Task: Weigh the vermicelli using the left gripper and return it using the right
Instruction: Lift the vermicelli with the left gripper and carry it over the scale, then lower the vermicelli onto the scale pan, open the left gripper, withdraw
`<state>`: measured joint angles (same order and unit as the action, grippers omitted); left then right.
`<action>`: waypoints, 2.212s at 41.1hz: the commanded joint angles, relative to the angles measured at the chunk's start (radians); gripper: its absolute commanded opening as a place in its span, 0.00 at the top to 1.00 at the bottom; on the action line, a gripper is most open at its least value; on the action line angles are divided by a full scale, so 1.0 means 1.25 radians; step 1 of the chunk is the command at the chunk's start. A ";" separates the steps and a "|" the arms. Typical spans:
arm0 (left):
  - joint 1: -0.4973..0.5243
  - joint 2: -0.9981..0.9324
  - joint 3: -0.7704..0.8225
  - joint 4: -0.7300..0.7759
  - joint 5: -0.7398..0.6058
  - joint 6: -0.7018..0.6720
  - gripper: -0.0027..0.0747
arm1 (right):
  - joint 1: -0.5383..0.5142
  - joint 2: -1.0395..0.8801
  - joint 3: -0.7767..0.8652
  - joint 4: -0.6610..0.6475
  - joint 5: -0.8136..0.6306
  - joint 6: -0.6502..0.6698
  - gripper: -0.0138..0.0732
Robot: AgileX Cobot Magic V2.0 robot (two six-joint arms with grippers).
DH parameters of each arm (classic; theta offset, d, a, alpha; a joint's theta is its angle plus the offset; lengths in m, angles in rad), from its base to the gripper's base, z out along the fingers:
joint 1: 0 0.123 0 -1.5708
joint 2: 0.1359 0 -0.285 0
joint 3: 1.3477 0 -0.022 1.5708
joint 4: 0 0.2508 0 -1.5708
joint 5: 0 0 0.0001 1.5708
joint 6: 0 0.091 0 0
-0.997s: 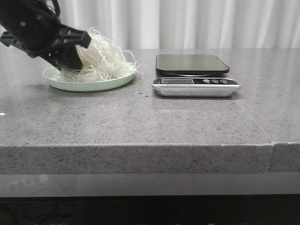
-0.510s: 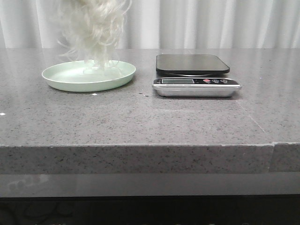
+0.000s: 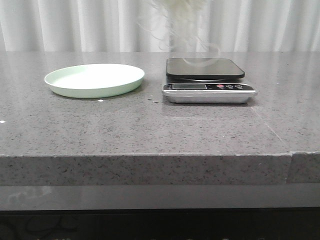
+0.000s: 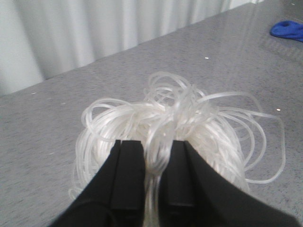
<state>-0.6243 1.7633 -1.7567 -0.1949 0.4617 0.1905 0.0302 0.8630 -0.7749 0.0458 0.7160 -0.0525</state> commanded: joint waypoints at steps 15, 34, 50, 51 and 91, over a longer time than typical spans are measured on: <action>-0.032 0.154 -0.133 0.005 -0.135 -0.001 0.77 | -0.004 -0.002 -0.026 -0.007 -0.046 0.000 0.16; -0.025 0.131 -0.133 0.023 -0.074 -0.001 0.45 | -0.004 -0.002 -0.026 -0.007 -0.046 0.000 0.16; -0.025 -0.058 -0.133 0.037 0.054 -0.002 0.45 | -0.001 -0.014 -0.026 -0.006 -0.048 0.000 0.16; -0.025 -0.073 -0.131 0.037 0.062 -0.002 0.45 | -0.001 -0.014 -0.026 -0.006 -0.048 0.000 0.16; -0.025 -0.840 0.599 0.044 0.017 -0.002 0.45 | -0.001 -0.030 -0.026 0.034 -0.070 0.000 0.16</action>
<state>-0.6577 0.7832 -1.0345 -0.1332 0.5454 0.1938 0.0302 0.8341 -0.7749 0.0680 0.7077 -0.0525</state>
